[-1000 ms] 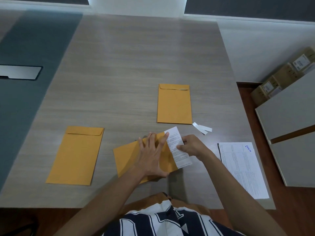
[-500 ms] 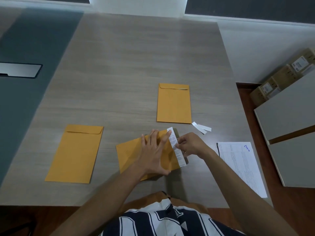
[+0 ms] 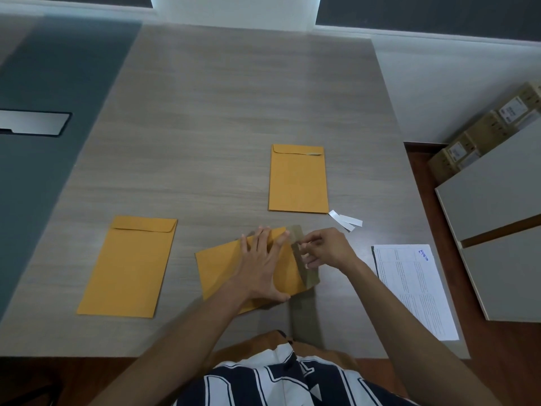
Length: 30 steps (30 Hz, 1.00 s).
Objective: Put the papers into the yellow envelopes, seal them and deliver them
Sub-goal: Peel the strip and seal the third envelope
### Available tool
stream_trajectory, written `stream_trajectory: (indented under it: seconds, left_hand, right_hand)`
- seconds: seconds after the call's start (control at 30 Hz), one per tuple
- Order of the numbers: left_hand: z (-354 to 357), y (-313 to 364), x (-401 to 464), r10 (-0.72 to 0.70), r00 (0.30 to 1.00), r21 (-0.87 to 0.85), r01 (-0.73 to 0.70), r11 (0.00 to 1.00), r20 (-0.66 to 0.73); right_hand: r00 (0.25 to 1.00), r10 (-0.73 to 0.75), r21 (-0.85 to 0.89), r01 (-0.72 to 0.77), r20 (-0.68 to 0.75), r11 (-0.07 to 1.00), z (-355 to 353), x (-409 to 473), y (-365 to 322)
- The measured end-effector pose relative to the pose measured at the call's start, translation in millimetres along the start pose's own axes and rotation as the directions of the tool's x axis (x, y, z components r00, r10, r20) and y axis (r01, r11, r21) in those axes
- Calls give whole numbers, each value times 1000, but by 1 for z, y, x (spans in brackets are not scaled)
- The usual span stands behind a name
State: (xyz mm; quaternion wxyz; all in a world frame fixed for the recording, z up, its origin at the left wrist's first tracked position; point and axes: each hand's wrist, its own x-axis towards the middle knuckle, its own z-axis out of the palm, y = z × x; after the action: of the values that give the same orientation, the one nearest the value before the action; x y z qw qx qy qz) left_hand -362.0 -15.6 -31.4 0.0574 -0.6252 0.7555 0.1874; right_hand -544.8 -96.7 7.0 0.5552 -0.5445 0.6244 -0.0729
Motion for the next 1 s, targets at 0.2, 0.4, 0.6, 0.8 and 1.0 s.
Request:
stream_trajectory:
  seconds: [0.2, 0.4, 0.6, 0.8, 1.0]
  left_hand:
    - [15, -6, 4, -8, 995, 98, -1, 995, 98]
    - [15, -5, 7, -28, 995, 75, 20, 997, 97]
    - [16, -6, 7, -31, 995, 61, 25, 998, 92]
    - [20, -6, 8, -35, 997, 37, 32, 999, 71]
    - [19, -6, 8, -37, 996, 30, 35, 999, 76]
  right_hand:
    - [954, -279, -429, 206, -115, 880, 14, 13, 27]
    - [937, -344, -571, 248, -65, 783, 23, 21, 32]
    - [932, -359, -579, 269, -43, 769, 24, 24, 36]
    - [926, -370, -562, 268, -74, 782, 25, 27, 39]
    - [920, -385, -540, 288, -74, 791, 27, 28, 43]
